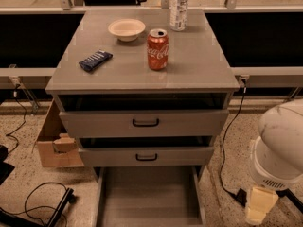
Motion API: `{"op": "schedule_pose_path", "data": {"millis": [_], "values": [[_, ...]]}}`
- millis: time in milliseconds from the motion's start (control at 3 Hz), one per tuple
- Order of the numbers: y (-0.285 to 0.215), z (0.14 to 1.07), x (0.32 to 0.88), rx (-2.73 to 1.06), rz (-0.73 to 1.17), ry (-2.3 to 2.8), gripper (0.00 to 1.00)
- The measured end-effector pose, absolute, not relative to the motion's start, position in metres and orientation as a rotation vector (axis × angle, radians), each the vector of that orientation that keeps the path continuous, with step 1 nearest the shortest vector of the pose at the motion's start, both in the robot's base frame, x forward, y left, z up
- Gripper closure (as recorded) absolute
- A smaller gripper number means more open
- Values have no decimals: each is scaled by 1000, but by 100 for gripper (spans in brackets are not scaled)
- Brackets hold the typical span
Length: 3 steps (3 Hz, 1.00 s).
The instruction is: Close bottom drawer
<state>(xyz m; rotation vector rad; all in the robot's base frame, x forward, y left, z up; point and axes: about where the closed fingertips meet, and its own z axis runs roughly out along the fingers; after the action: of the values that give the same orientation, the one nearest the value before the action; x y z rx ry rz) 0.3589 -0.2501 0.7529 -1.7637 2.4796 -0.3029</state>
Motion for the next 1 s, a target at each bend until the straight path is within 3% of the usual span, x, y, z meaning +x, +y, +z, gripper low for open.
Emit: {"op": "schedule_pose_path", "data": {"millis": [667,1000], "values": [[-234,729,351,-1804,-259,2500,0],[-209,674,334,-1849,-117,2529,0]]}}
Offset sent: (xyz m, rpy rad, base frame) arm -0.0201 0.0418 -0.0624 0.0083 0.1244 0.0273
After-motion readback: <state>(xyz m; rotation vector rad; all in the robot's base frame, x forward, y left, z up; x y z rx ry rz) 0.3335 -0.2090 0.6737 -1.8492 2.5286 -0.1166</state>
